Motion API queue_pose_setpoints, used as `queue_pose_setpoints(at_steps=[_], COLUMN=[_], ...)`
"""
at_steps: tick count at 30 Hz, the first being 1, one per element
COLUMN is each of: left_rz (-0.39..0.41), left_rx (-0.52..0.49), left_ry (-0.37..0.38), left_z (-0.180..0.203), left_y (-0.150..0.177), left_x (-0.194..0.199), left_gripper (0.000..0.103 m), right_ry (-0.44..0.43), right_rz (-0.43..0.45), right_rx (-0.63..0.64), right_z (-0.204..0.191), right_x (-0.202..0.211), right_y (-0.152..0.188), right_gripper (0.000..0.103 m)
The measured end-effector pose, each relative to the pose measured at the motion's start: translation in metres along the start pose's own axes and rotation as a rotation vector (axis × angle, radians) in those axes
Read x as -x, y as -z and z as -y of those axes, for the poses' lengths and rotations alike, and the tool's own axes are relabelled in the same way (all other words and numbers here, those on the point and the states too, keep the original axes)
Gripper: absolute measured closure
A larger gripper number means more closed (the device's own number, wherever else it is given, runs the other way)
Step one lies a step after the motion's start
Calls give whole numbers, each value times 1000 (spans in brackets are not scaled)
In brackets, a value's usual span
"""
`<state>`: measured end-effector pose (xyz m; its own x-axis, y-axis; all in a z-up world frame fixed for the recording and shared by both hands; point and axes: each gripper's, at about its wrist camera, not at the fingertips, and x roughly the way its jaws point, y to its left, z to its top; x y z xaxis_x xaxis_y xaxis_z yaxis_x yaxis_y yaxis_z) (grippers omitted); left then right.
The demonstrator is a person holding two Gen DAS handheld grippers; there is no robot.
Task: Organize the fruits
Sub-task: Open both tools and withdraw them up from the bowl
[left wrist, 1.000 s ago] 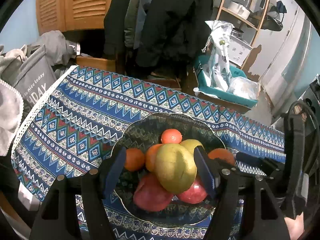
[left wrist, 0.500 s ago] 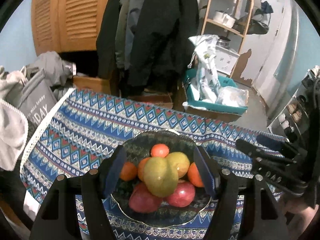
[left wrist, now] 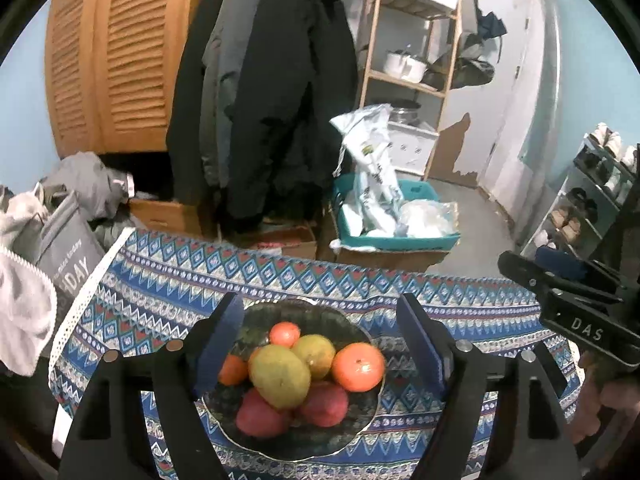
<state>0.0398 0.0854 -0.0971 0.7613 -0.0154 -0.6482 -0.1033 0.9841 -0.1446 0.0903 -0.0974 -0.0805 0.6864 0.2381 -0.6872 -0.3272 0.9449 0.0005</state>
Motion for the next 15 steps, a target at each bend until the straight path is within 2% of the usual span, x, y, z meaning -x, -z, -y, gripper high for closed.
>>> queue_pose_setpoints(at_steps=[4, 6, 15], left_rz=[27, 39, 95], left_rx=[-20, -25, -72], left_ry=[26, 36, 55], left_z=[12, 17, 43], left_y=[-5, -8, -15], left_x=[12, 18, 40], left_gripper=[22, 16, 12], right_ry=[14, 27, 62], right_rz=[46, 65, 126], right_rx=[-13, -18, -51], right_z=[11, 19, 43], right_x=[23, 35, 75], right_y=[-3, -4, -3], right_gripper=[33, 33, 33])
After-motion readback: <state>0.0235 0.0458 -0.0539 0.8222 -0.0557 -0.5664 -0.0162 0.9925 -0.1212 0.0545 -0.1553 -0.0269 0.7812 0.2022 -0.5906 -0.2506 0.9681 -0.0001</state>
